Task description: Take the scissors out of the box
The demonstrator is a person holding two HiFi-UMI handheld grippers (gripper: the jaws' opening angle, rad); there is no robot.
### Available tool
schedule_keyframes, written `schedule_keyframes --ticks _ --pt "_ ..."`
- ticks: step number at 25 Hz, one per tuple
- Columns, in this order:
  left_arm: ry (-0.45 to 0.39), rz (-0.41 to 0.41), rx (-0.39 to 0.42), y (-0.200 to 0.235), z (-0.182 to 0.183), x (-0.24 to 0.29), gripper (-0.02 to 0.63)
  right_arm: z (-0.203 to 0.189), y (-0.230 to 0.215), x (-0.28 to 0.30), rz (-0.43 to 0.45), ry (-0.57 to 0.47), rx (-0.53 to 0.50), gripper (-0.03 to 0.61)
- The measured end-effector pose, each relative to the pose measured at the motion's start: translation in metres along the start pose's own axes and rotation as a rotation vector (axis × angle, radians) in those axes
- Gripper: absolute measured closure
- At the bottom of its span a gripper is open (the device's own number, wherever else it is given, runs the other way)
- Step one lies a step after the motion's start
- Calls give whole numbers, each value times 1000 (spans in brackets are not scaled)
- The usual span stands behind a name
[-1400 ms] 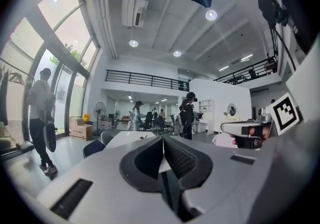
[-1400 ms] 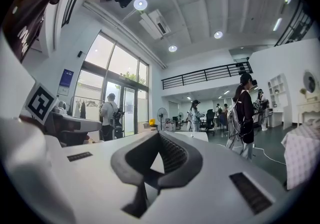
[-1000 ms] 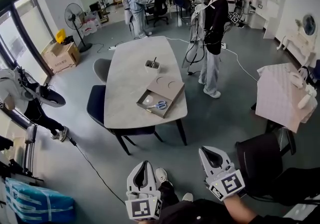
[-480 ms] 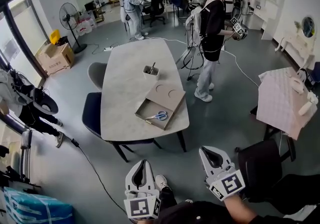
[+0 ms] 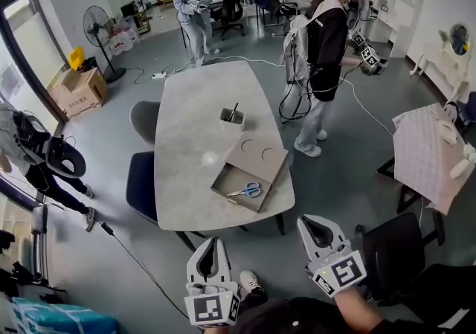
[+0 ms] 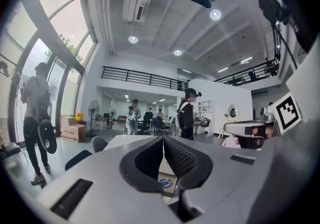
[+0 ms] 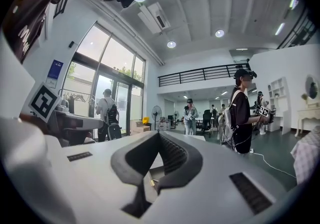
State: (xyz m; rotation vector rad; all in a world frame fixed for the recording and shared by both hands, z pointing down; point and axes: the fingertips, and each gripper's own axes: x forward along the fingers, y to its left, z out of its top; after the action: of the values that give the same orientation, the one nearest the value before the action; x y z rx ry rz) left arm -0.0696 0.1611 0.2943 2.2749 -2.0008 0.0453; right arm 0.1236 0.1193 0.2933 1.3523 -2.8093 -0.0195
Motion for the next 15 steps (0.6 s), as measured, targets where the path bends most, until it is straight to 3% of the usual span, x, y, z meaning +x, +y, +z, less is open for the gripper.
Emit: schedule_keyframes --ticks 15 --pt "27 -62 -6 68 6 79 597 -17 -14 91 -83 39 17 583"
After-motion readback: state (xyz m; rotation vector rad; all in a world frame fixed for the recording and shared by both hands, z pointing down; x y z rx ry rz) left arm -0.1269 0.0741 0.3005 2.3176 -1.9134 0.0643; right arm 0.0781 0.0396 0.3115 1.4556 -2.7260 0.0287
